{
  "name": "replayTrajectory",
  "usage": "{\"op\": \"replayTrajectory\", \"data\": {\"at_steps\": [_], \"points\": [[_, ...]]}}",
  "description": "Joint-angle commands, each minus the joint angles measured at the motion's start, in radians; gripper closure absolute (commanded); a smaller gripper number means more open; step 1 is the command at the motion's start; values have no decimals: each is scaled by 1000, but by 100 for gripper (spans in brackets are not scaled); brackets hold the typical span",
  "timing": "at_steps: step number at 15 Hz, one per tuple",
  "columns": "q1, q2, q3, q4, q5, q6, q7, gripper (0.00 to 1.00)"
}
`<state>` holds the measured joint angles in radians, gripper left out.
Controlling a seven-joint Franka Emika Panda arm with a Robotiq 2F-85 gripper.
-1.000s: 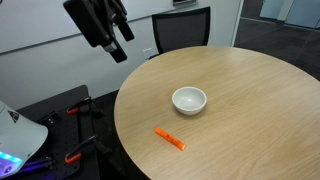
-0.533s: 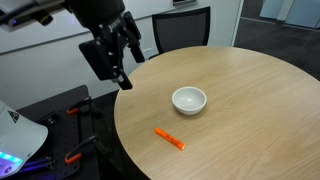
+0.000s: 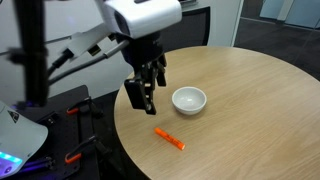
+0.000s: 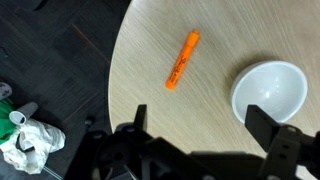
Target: Put the orange sharpie in the bowl
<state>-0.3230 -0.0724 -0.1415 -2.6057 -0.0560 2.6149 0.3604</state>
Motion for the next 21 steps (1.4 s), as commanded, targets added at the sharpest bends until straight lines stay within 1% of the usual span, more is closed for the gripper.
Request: {"op": "replayTrajectory", "data": {"at_steps": [1, 4, 7, 13, 17, 19, 21], "points": [[32, 37, -35, 23, 15, 6, 1, 0], [44, 106, -46, 65, 38, 15, -2, 0], [47, 111, -46, 72, 38, 15, -2, 0], [71, 101, -68, -1, -17, 94, 156, 0], [96, 105, -73, -77, -57, 215, 295, 0], [104, 120, -79, -103, -76, 255, 358, 0], [110, 140, -84, -120, -59, 277, 388, 0]]}}
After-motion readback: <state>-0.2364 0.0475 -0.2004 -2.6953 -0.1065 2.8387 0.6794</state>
